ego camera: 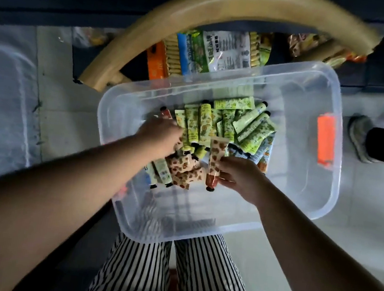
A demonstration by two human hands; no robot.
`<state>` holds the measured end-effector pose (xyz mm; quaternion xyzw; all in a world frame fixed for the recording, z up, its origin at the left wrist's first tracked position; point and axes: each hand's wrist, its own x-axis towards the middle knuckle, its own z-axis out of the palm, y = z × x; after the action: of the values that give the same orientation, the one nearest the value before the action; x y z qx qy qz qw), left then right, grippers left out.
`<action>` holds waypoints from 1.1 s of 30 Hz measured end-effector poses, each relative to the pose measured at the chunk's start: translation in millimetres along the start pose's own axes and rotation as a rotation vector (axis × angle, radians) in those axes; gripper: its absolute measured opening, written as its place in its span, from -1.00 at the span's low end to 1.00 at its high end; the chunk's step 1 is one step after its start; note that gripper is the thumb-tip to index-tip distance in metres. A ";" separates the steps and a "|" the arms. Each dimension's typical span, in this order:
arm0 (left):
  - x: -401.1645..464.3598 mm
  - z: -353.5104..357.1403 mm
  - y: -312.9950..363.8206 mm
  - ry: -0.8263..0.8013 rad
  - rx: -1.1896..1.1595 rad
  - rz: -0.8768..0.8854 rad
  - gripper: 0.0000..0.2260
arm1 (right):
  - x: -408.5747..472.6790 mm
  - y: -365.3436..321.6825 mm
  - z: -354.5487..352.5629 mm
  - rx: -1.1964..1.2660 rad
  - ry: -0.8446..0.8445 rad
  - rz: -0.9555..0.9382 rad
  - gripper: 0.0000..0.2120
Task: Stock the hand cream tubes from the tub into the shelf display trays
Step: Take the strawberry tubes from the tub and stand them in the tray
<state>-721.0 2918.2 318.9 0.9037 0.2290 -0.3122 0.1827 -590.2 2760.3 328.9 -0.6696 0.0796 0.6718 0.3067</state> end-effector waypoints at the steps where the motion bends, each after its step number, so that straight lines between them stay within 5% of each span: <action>1: 13.4 0.6 -2.4 -0.024 0.089 0.013 -0.71 | -4.8 -1.0 -5.2 0.017 -0.016 -0.010 -0.93; 9: 42.5 35.4 -11.7 -0.033 0.354 0.054 -0.59 | -2.7 15.6 -36.0 0.220 0.031 -0.019 -0.91; 14: 41.0 37.6 -12.1 -0.027 0.437 0.144 -0.63 | 6.7 21.8 -32.1 0.139 0.110 -0.014 -0.91; 24: -27.3 -5.5 25.5 0.330 -0.899 -0.165 -0.69 | -43.4 8.2 -26.0 0.367 0.038 -0.216 -0.92; 29: -78.1 -55.9 52.5 0.293 -1.601 -0.339 -0.86 | -98.4 -18.4 -15.0 0.369 0.028 -0.357 -0.94; 33: -126.7 -107.7 69.8 0.268 -1.687 -0.232 -0.86 | -154.3 -55.2 4.7 0.345 -0.052 -0.497 -0.92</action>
<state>-721.1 2873.3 493.6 0.4659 0.4950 0.0551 0.7314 -578.6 2759.7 492.4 -0.5893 0.0184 0.5696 0.5727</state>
